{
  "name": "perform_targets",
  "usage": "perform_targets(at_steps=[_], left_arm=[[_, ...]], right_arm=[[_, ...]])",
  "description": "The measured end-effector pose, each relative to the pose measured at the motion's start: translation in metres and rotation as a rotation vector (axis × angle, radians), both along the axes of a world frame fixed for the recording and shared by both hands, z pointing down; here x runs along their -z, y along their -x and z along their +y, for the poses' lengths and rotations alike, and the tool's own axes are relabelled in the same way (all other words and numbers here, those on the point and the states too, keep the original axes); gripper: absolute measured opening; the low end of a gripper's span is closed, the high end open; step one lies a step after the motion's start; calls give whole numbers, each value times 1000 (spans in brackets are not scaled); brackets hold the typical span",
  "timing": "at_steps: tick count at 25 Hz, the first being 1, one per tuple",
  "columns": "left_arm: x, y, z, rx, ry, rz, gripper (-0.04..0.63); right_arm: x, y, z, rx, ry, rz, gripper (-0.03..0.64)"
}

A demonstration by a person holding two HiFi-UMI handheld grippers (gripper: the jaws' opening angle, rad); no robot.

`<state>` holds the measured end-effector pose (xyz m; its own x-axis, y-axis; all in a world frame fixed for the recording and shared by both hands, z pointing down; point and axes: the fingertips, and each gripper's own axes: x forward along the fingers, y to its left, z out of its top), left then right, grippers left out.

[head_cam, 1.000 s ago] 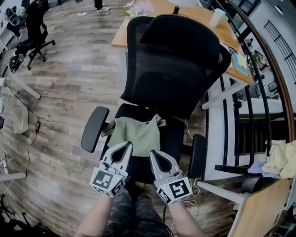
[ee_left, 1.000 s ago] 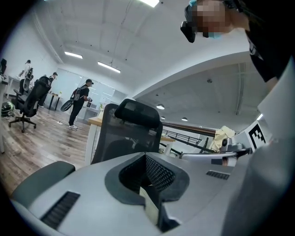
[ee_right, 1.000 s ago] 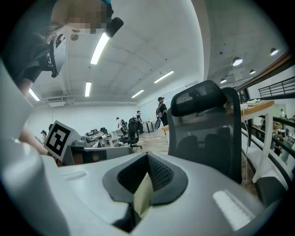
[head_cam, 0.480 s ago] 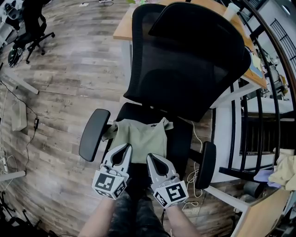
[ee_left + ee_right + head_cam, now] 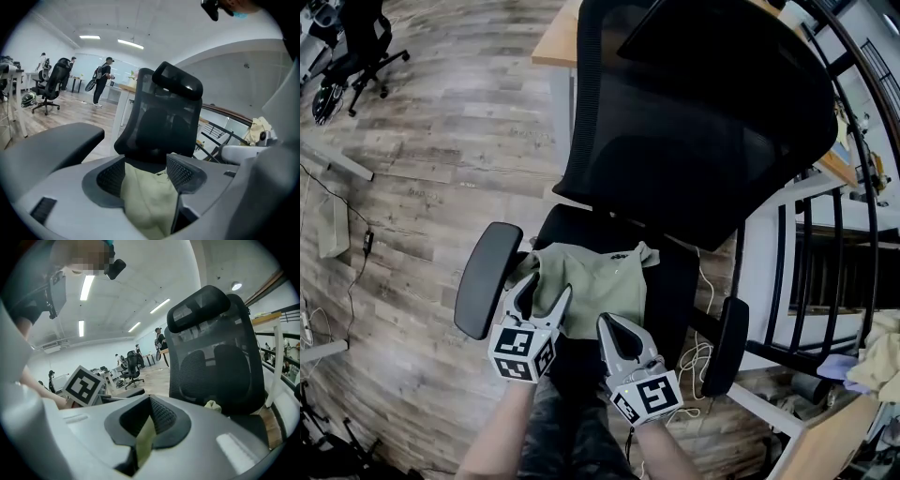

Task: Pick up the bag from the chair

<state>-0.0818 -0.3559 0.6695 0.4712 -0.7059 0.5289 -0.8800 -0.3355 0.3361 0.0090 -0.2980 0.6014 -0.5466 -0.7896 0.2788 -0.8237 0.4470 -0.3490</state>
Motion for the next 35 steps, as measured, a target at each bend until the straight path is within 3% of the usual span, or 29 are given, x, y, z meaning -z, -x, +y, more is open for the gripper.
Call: perform_targets(at_steps=[3,11,16,24,29,31,34,35], left_arm=[[-18,2,-7,8,71,-18,293],[-58,9,-15,5,329,-67,307],[-76,5,-20,-51,441,-75,307],[-88,-1,-33,-63,519,19,307],[-100,1,-41,-40,537,10,307],[-102,4,-43,-26,536,-23,269],[-105,8,-41,-30,524,-75,84],[-104,7,-40,-35,514,-77,69]], right_arm=[[-8,-4,-2,-11,21,7,8],[-22,-12,-7,-48,56,11,8],[-32,-20,-9,-68,78,11,8],[-41,-27,-18,-80,94,10,8],[-46,-36,-27,-106,103,20,8],[-50,-42,-31,-122,113,36,8],[-59,-53,-37,-167,149,75,8],[-63,-59,-40,-192,169,88,8]])
